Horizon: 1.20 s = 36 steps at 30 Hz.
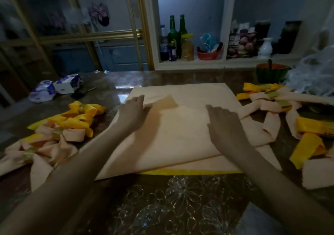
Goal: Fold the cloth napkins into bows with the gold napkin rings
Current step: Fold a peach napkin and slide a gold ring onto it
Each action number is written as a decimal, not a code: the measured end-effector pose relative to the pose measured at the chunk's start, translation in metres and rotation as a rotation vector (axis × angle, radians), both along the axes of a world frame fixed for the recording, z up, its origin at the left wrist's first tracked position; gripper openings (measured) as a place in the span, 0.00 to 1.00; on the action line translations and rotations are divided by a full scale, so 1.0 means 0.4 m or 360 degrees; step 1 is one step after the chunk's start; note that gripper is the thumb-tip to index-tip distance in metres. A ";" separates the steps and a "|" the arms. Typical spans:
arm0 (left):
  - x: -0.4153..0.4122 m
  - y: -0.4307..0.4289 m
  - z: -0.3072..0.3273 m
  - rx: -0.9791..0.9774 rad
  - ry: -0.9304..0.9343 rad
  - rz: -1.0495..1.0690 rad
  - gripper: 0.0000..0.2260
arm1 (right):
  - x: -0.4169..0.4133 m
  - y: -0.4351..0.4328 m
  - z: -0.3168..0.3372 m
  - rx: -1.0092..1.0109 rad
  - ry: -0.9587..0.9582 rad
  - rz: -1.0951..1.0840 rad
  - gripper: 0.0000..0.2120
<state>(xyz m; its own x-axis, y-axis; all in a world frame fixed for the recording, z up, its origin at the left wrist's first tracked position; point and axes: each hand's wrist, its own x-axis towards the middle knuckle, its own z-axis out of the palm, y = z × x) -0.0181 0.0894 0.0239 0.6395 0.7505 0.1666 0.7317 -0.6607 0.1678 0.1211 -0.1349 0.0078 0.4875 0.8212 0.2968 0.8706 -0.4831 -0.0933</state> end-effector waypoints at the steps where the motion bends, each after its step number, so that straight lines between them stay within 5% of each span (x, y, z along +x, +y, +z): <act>1: 0.005 -0.011 -0.001 0.0180 -0.0080 -0.0016 0.23 | -0.009 0.013 -0.016 0.0006 0.0107 0.0122 0.25; 4: -0.019 -0.052 -0.029 0.0062 -0.0077 -0.0211 0.24 | -0.063 0.061 -0.064 -0.0271 0.0579 0.0506 0.27; 10: -0.135 -0.109 -0.092 -0.0291 0.0308 -0.0465 0.34 | -0.049 0.115 -0.120 -0.0601 0.0442 0.0510 0.56; 12: -0.171 -0.106 -0.093 -0.0342 0.0295 -0.0474 0.44 | -0.046 0.141 -0.118 -0.0630 0.0429 0.0446 0.47; 18: -0.201 -0.086 -0.110 -0.0341 0.0332 -0.0532 0.28 | -0.013 0.210 -0.114 -0.0647 0.0435 0.0315 0.34; 27: -0.321 -0.030 -0.100 -0.0218 0.0311 -0.0596 0.23 | -0.002 0.239 -0.122 -0.0335 0.0460 0.0233 0.30; 31: -0.385 -0.003 -0.092 -0.0192 0.0366 -0.0446 0.25 | -0.030 0.223 -0.104 -0.0046 0.0875 0.0434 0.33; 34: -0.403 0.005 -0.082 -0.0159 0.0277 -0.0285 0.24 | -0.050 0.204 -0.071 -0.0422 0.1043 0.0606 0.47; 36: -0.403 0.006 -0.071 -0.0139 -0.0012 -0.0105 0.22 | -0.051 0.205 -0.071 -0.0665 0.0861 0.0680 0.42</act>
<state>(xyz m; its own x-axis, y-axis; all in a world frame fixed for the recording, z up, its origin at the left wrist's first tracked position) -0.1795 0.0920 -0.0045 0.6871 0.7186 0.1071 0.6855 -0.6900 0.2321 0.1007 -0.0529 -0.0205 0.0945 0.9600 -0.2637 0.8738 -0.2069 -0.4401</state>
